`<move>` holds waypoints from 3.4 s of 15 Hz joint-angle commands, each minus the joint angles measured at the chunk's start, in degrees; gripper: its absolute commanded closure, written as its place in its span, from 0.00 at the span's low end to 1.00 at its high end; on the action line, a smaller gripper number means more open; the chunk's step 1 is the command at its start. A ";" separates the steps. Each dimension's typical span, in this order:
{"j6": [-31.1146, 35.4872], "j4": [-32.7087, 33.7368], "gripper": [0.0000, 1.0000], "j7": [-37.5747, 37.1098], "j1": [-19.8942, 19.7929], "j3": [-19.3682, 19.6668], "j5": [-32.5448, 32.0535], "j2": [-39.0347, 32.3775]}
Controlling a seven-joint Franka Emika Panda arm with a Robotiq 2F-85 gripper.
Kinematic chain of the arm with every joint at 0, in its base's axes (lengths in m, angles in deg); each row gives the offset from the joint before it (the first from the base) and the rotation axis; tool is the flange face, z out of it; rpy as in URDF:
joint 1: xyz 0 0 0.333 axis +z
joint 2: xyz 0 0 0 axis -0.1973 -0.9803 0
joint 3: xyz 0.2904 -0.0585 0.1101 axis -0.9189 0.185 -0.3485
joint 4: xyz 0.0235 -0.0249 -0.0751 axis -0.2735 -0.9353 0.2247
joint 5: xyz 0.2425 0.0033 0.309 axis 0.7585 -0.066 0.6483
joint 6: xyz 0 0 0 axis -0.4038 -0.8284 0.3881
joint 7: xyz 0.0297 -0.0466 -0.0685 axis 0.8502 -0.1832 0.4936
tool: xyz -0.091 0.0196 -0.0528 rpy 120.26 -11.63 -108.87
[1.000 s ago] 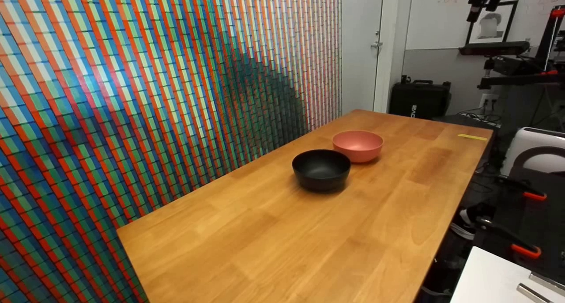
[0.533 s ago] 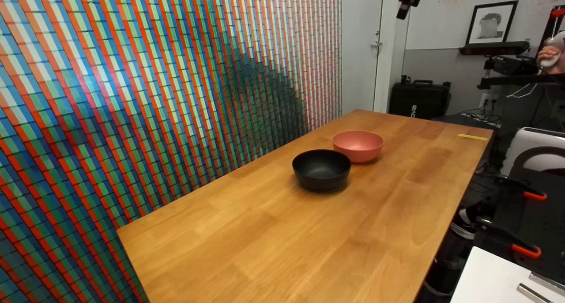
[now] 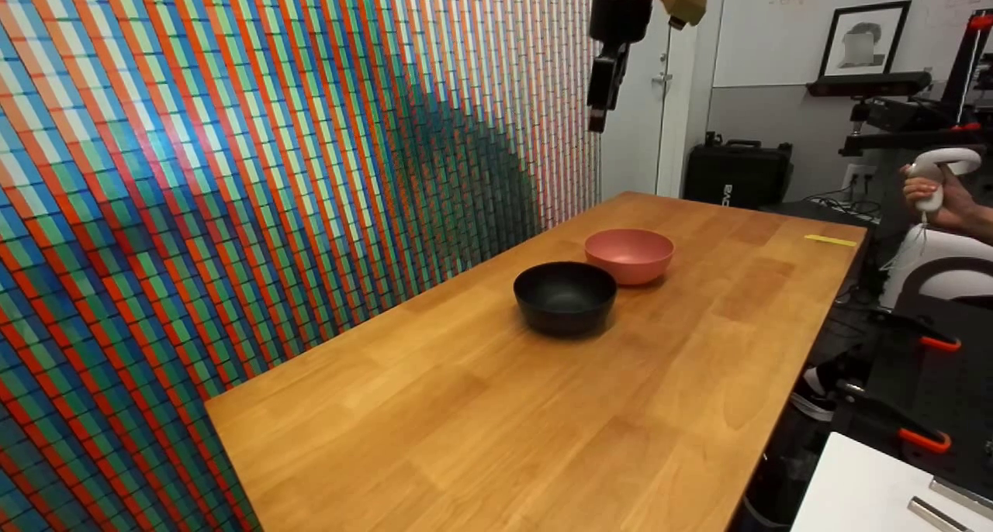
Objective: Put the black bowl in the pink bowl
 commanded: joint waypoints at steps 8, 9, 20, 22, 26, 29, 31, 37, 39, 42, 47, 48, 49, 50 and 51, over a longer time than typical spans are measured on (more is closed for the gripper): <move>-8.25 28.16 0.00 3.65 8.01 1.21 0.01 -35.03; -9.16 29.90 0.00 3.83 8.28 1.79 -0.32 -36.60; -15.91 37.84 0.00 6.49 8.53 3.90 -0.39 -45.30; -15.90 37.54 0.25 6.44 8.71 4.15 -0.77 -46.10; -16.37 37.81 0.51 6.57 8.81 4.39 -1.18 -47.14; -16.86 38.05 0.73 6.74 8.88 4.52 -1.43 -47.09; -17.35 37.99 0.89 6.98 8.87 4.53 -1.53 -46.73; -19.44 37.48 0.99 8.19 8.66 4.42 -1.75 -45.05; -20.21 37.41 0.98 8.69 8.40 4.24 -1.43 -44.65; -21.17 38.01 0.98 9.15 8.29 4.31 -1.55 -44.14; -22.95 39.27 0.99 10.37 7.33 4.42 -1.09 -43.42; -23.20 39.55 0.99 10.47 7.01 4.48 -0.84 -43.14; -23.36 39.76 0.99 10.51 6.65 4.53 -0.61 -42.75; -23.48 40.08 0.99 10.55 6.16 4.56 -0.28 -42.10; -23.42 40.21 0.99 10.50 5.83 4.67 -0.28 -41.42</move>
